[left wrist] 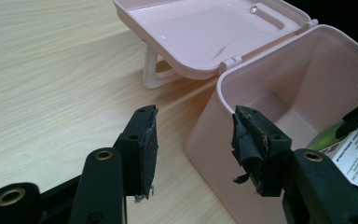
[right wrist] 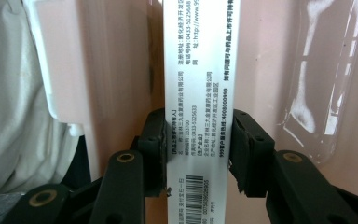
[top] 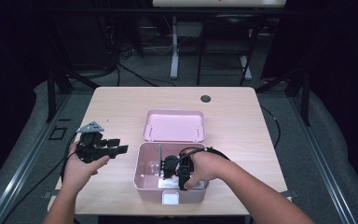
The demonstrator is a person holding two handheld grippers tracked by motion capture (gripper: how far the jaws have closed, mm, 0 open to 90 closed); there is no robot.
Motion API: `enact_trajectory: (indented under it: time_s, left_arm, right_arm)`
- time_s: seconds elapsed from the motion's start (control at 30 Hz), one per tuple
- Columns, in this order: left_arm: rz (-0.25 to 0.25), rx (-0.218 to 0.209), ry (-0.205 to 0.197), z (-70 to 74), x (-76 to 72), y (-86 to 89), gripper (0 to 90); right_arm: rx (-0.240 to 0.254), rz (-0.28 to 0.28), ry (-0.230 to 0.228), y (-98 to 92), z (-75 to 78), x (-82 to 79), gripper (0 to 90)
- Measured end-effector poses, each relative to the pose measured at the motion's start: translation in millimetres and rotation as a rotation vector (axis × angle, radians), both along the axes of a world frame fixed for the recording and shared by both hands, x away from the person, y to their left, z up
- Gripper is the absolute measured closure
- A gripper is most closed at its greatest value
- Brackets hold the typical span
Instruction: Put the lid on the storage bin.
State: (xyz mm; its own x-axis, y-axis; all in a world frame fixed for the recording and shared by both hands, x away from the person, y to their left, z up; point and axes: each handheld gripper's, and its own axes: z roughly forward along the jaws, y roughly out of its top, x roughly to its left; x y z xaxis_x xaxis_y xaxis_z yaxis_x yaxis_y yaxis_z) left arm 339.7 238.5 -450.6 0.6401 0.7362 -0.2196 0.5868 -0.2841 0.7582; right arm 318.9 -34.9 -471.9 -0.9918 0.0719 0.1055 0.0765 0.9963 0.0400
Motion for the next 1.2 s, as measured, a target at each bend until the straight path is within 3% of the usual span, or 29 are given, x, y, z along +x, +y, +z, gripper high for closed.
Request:
enact_trajectory:
  time_s: [0.3,0.5,0.83,1.2]
  left_arm:
    - [-0.006,0.005,-0.002,0.4,0.4,0.8,50.1]
    - [0.001,0.006,0.001,-0.8,0.3,-0.5,50.1]
    - [-0.004,0.016,-0.007,-0.4,-0.5,-2.4,50.5]
    - [-0.010,0.014,-0.009,0.5,-1.5,-3.6,51.2]
  right_arm:
    - [0.041,-0.044,0.012,-8.5,13.4,1.4,59.3]
    - [0.062,-0.050,-0.009,-14.3,23.6,-1.1,59.9]
    - [0.082,-0.074,-0.058,-20.4,43.0,-5.0,57.7]
    - [0.141,-0.130,-0.124,-32.0,60.3,-1.2,56.5]
